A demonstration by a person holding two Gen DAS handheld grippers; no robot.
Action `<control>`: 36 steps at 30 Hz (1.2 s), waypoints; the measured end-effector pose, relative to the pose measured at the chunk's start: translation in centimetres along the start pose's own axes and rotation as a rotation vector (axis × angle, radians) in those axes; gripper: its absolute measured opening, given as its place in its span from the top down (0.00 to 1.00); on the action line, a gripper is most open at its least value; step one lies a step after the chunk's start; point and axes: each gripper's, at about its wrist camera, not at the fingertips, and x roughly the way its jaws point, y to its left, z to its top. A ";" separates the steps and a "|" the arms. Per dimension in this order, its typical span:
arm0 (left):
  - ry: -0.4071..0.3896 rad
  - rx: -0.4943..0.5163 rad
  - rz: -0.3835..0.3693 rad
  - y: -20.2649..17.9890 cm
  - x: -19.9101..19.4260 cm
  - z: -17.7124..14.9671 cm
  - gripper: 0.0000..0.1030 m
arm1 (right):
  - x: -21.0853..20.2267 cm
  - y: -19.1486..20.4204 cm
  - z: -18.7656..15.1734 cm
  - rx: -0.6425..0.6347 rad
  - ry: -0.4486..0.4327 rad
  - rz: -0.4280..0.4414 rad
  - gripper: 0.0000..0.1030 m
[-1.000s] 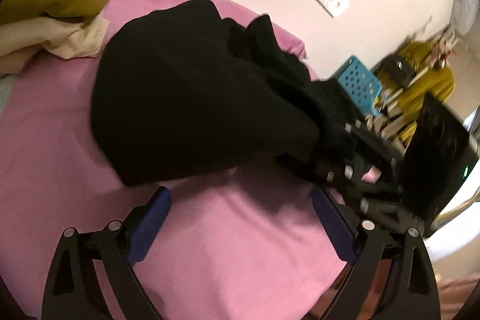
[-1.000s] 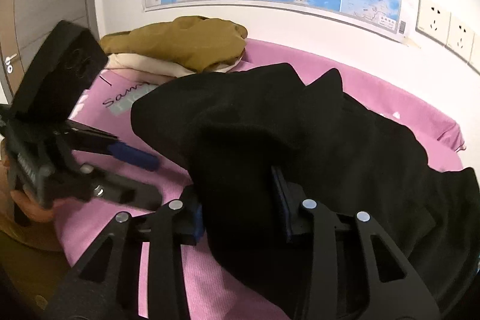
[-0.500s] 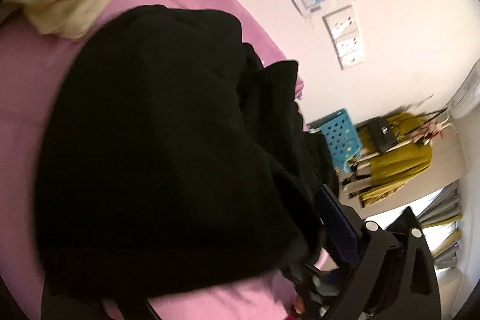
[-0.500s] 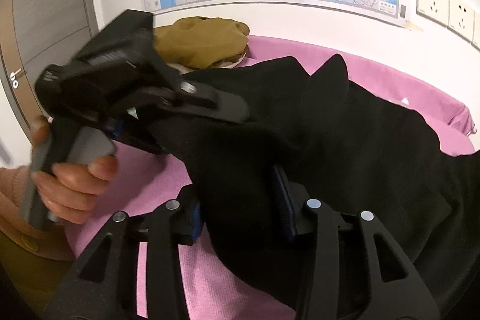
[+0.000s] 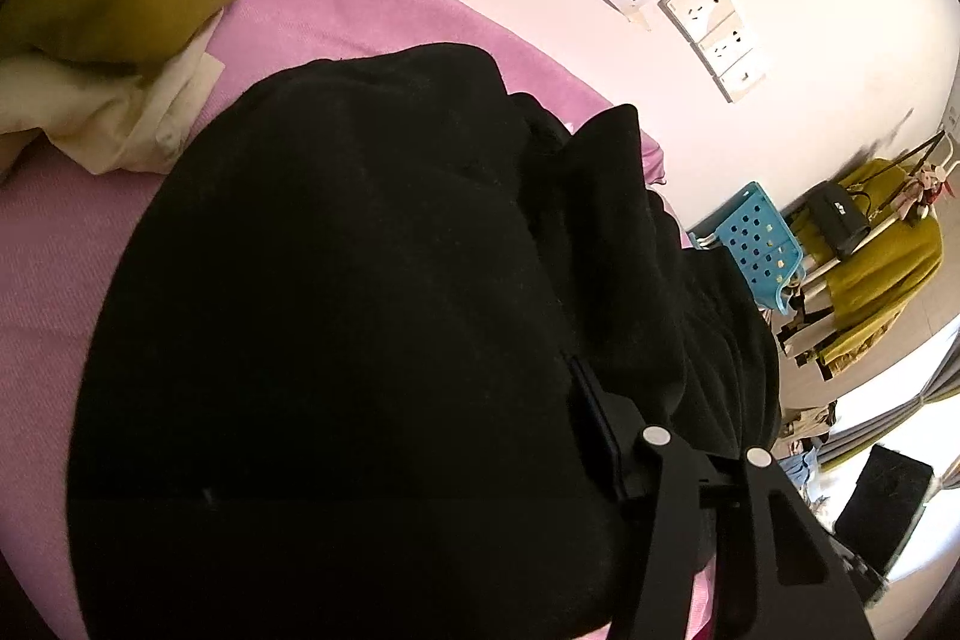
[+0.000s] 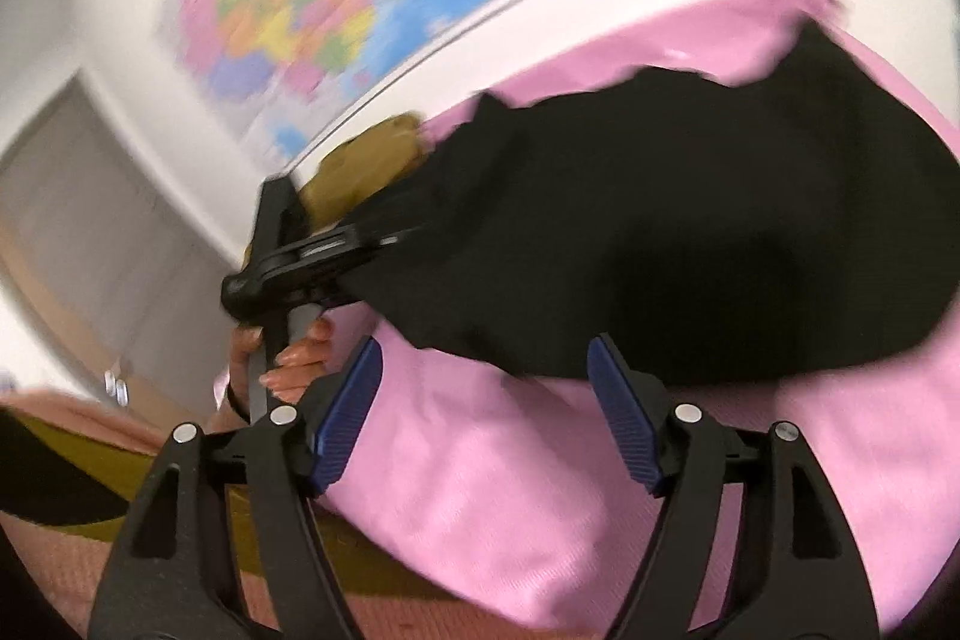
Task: Fold large clothes
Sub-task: 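Grasp the black jacket bundle with both tools and lift it off the bed, then carry the lifted jacket bundle with both tools toward the mustard clothes stack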
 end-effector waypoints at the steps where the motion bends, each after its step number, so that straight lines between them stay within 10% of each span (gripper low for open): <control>1: -0.003 0.000 -0.003 0.1 0.0 0.0 0.47 | -0.5 -1.2 -0.3 0.059 -0.011 -0.022 0.31; 17: -0.018 0.088 -0.015 -0.4 0.3 -0.3 0.41 | 2.3 -4.4 1.6 0.263 -0.177 -0.311 0.24; 24: -0.020 0.094 -0.017 -0.7 0.5 -0.4 0.40 | 2.7 -5.5 2.5 0.363 -0.269 -0.152 0.24; 29: -0.021 0.114 -0.007 -1.0 0.6 -0.5 0.37 | 4.4 -5.3 3.5 0.306 -0.202 -0.234 0.26; 36: -0.021 0.132 -0.005 -1.3 0.8 -0.4 0.34 | 5.4 -6.4 4.8 0.360 -0.220 -0.117 0.37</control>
